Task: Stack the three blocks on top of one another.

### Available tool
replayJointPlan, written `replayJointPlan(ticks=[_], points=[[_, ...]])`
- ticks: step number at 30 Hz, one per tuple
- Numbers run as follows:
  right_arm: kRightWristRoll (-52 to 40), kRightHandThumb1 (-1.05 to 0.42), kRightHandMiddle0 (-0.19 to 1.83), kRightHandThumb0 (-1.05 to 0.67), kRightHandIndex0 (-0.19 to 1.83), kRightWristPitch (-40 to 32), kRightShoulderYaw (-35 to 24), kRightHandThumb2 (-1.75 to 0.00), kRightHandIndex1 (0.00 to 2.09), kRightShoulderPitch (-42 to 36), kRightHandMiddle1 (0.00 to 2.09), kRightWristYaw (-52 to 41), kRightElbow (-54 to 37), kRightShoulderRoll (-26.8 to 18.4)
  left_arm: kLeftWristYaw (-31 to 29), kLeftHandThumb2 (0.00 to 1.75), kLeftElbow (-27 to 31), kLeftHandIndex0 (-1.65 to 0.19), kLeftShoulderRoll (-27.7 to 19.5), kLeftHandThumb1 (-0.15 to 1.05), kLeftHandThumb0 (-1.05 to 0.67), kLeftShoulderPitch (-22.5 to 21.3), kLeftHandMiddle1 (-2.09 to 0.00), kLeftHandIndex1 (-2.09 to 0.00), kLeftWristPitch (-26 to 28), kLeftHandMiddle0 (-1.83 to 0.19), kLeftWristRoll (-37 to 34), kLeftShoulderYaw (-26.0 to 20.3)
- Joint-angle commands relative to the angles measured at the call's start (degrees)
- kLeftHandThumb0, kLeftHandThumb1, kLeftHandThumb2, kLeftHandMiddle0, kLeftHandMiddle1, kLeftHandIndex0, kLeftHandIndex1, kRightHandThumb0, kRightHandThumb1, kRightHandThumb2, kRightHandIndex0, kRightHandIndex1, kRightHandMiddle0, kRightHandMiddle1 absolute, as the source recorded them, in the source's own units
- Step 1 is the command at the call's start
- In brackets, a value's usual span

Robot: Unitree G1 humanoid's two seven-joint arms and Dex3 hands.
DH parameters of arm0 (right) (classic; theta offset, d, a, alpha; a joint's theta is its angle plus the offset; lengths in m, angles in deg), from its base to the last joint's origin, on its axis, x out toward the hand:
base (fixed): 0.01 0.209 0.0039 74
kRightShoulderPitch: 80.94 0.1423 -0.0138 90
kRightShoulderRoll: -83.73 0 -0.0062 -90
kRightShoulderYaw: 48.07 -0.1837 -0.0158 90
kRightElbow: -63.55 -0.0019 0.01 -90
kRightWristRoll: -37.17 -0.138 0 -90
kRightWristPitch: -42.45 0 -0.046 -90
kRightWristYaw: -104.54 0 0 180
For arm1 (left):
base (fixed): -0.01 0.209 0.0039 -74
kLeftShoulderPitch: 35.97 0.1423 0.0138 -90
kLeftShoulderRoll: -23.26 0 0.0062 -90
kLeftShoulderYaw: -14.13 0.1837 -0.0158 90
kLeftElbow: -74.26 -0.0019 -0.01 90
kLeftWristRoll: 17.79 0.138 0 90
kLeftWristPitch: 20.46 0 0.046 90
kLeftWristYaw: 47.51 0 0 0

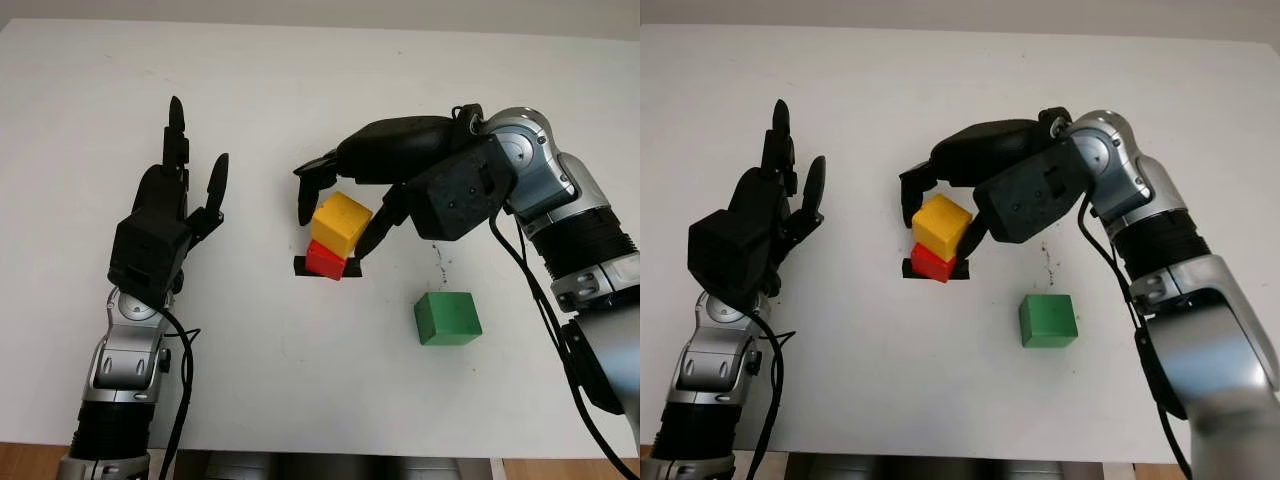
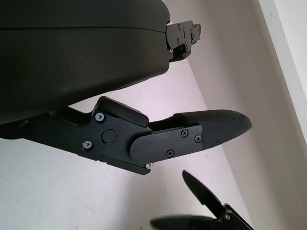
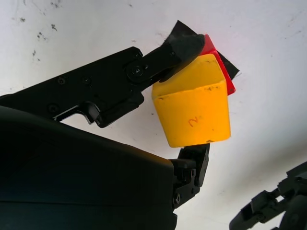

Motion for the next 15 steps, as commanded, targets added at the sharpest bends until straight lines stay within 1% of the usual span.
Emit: replayJointPlan(ticks=[1,5,11,14,15], points=[[-0.4,-0.84,0.03,-0.76,-0.09,-0.5,0.0,-0.05,0.02,-0.4,0.28,-0.5,-1.7,-0.9,0.0,0.62,0.2,0.19,-0.2,1.05,-0.83,0.7,-0.02,-0.03,-0.2,0.19,-0.1,-0.3],[-0.2,-0.83,-0.05,-0.81,-0.17,-1.6,0.0,-0.05,0.01,-0.7,0.16,-1.0,-3.6,-1.5,-0.3,0.63,0.1,0.19,-0.5,1.05,-0.83,0.6,-0.01,-0.02,0.2,0.19,0.0,-0.2],[-2.7,-0.85,-0.12,-0.89,-0.19,-3.1,-1.5,-0.06,0.0,-0.9,0.11,-2.1,-6.6,-2.8,-0.6,0.64,0.0,0.19,-0.7,1.05,-0.82,0.3,0.0,0.0,0.3,0.19,0.0,-0.2],[-8.4,-0.86,-0.16,-0.93,-0.19,-8.2,-5.4,-0.06,0.0,-1.8,0.08,-3.5,-10.8,-3.7,-0.6,0.64,-0.3,0.19,-0.5,1.05,-0.82,0.1,0.0,0.0,-0.3,0.19,0.0,-0.2],[-11.2,-0.87,-0.16,-0.93,-0.19,-10.4,-7.9,-0.07,0.0,-2.5,0.08,-3.0,-12.5,-4.1,-0.5,0.64,-0.4,0.19,-0.4,1.05,-0.81,0.1,0.0,0.0,-0.5,0.19,-0.1,-0.2]])
